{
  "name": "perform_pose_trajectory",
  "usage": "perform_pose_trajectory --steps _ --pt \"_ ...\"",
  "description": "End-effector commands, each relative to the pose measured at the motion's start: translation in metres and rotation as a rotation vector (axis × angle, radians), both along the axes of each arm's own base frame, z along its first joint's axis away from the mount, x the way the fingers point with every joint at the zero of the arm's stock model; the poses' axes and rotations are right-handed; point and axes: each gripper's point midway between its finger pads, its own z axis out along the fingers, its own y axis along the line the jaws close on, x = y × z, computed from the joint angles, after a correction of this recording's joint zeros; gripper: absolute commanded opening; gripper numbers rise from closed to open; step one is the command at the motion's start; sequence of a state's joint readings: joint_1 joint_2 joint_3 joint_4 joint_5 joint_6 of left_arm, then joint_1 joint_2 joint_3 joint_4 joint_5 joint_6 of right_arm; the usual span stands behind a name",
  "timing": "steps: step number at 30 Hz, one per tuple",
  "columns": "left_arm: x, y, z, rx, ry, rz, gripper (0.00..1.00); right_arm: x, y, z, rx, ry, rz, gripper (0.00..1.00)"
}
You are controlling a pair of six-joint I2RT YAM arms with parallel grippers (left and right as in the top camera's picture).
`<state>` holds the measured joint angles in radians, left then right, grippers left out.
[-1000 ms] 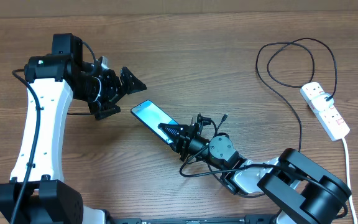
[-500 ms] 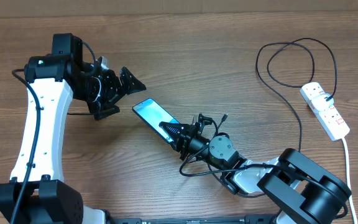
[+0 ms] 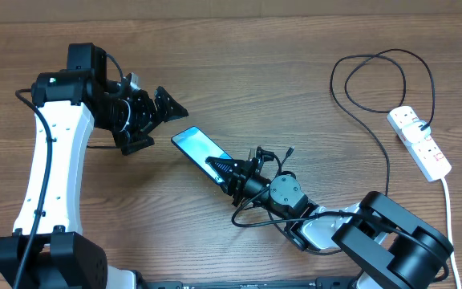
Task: Plug charger to phone and switch on socket
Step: 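Move the open left gripper toward the phone's top edge, then close the left gripper on the phone's top edge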
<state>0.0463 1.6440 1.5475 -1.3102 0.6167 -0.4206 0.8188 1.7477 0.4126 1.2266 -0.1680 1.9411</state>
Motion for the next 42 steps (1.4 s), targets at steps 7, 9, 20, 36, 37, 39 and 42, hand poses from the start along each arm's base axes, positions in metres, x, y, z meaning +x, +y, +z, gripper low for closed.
perform_pose_trajectory --steps 7,9,20,36,37,39,42 --pt "0.002 0.001 0.009 0.006 -0.026 0.011 1.00 0.003 0.003 0.009 0.025 -0.019 -0.007 0.04" --pt "0.002 0.001 0.009 0.005 -0.024 0.011 1.00 0.003 0.003 0.009 0.025 -0.019 -0.009 0.04" --pt "-0.011 -0.008 -0.002 -0.019 0.062 0.023 1.00 0.005 0.002 0.010 0.039 -0.003 -0.023 0.04" --pt "-0.040 -0.064 -0.063 -0.225 0.206 -0.017 0.85 0.007 0.000 0.005 0.023 0.011 -0.040 0.04" --pt "-0.039 -0.065 -0.065 -0.224 0.200 -0.020 0.81 0.007 0.000 0.004 0.019 0.014 -0.040 0.04" --pt "-0.038 -0.067 -0.069 -0.223 0.192 -0.019 0.74 0.007 0.000 0.004 0.019 0.014 -0.036 0.04" --pt "-0.031 -0.068 -0.073 -0.218 0.160 -0.014 0.59 0.006 0.001 0.005 0.023 0.012 -0.029 0.04"
